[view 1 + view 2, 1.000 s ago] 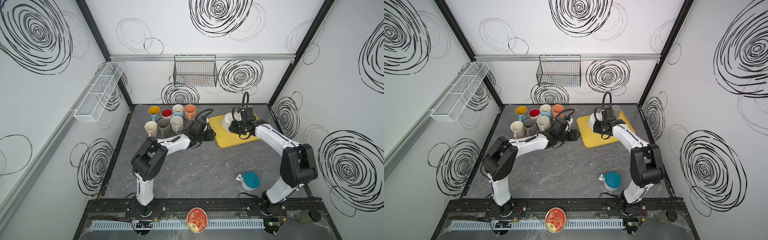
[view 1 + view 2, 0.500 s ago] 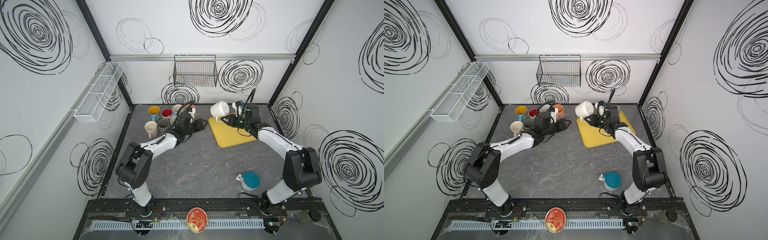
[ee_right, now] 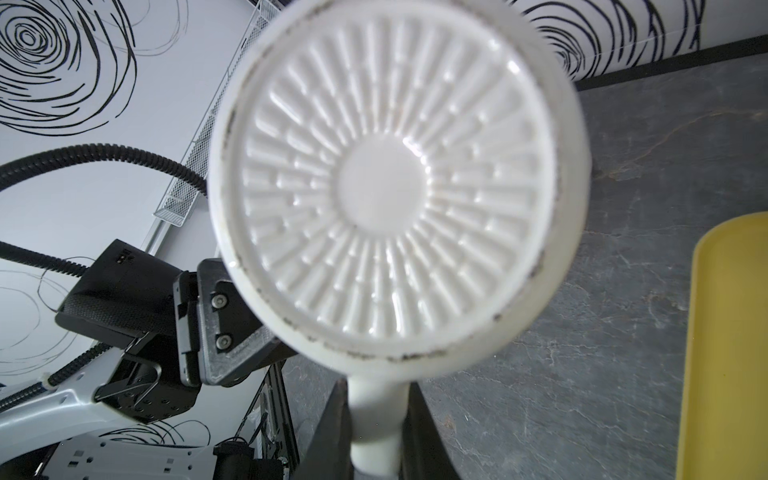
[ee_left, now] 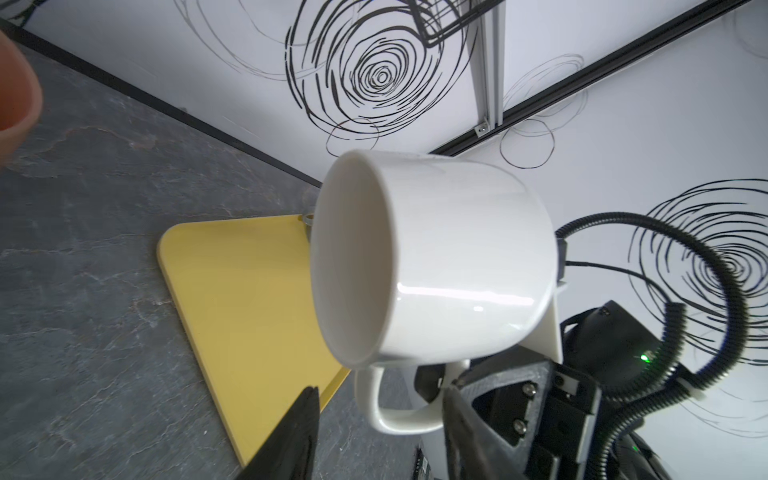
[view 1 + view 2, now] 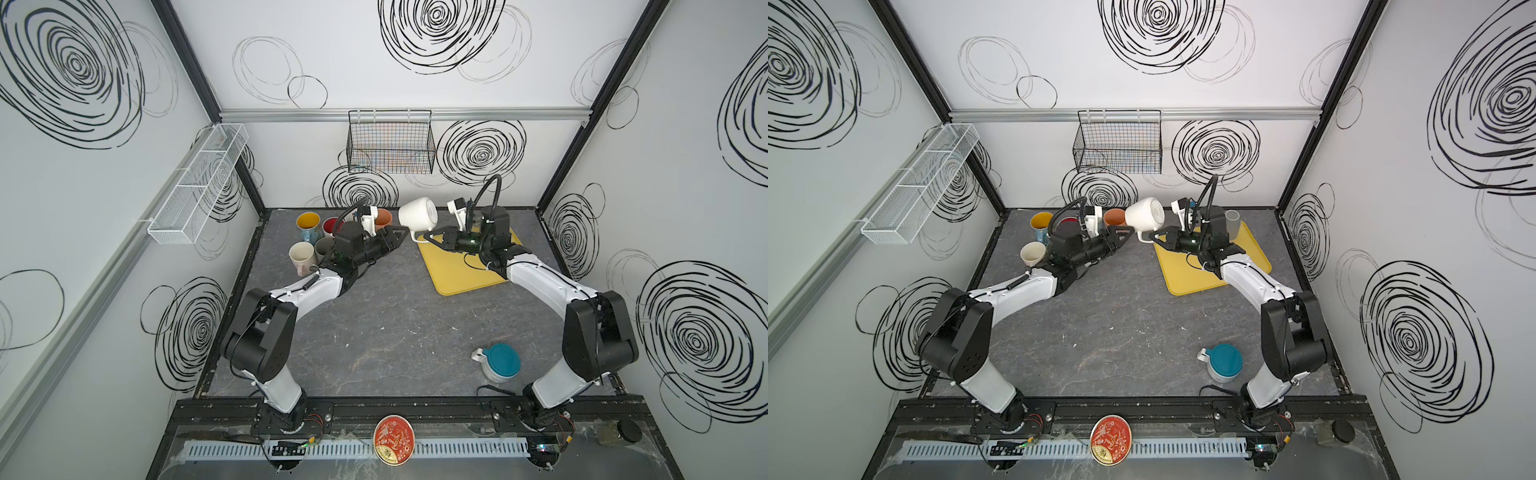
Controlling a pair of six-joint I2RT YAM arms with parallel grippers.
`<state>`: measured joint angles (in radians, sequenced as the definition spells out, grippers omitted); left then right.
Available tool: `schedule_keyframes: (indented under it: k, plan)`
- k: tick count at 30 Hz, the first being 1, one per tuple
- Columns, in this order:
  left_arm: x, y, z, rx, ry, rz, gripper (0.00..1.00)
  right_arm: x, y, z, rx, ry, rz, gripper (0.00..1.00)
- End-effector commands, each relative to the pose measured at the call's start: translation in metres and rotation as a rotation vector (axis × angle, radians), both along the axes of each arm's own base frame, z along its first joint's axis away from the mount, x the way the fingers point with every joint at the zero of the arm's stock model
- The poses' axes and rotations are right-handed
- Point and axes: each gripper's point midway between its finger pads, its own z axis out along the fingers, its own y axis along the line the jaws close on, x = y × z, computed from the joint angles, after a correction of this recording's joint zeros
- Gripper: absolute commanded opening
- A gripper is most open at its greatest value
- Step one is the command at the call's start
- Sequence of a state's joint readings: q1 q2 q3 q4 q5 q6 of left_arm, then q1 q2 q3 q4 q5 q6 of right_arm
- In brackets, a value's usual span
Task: Turn the mug right side up
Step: 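Tilt the white ribbed mug toward the left gripper while it grasps the handle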
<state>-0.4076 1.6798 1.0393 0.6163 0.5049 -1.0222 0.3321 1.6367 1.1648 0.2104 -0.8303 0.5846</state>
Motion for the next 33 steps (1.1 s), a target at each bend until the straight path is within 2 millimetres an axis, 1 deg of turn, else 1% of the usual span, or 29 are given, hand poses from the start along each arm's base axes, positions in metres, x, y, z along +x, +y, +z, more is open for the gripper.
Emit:
schedule_keyframes:
  k: [1,5,11,15,19,26,28,33]
  plan:
    - [-0.003,-0.008,0.013,-0.083,-0.038,-0.047,0.48,-0.002,0.011,0.054,0.080,-0.184,0.069,0.00]
    - [-0.002,-0.010,0.010,-0.106,-0.026,-0.057,0.42,-0.004,0.013,0.056,0.086,-0.183,0.071,0.00]
    - [-0.002,-0.011,-0.001,-0.103,0.002,-0.053,0.42,-0.003,0.012,0.062,0.094,-0.194,0.062,0.00]
    - [-0.003,-0.014,0.001,-0.136,0.005,-0.067,0.42,-0.005,0.013,0.066,0.113,-0.196,0.074,0.00]
    - [-0.004,-0.018,0.012,-0.214,-0.012,-0.100,0.42,-0.005,0.014,0.069,0.136,-0.182,0.081,0.00]
    - [-0.005,-0.022,0.021,-0.261,-0.029,-0.127,0.41,-0.007,0.017,0.084,0.185,-0.187,0.117,0.00]
    - [-0.007,-0.024,0.028,-0.294,-0.042,-0.150,0.41,-0.008,0.019,0.085,0.195,-0.181,0.132,0.00]
    - [-0.015,-0.024,0.055,-0.403,-0.098,-0.206,0.39,-0.010,0.021,0.089,0.230,-0.163,0.156,0.00]
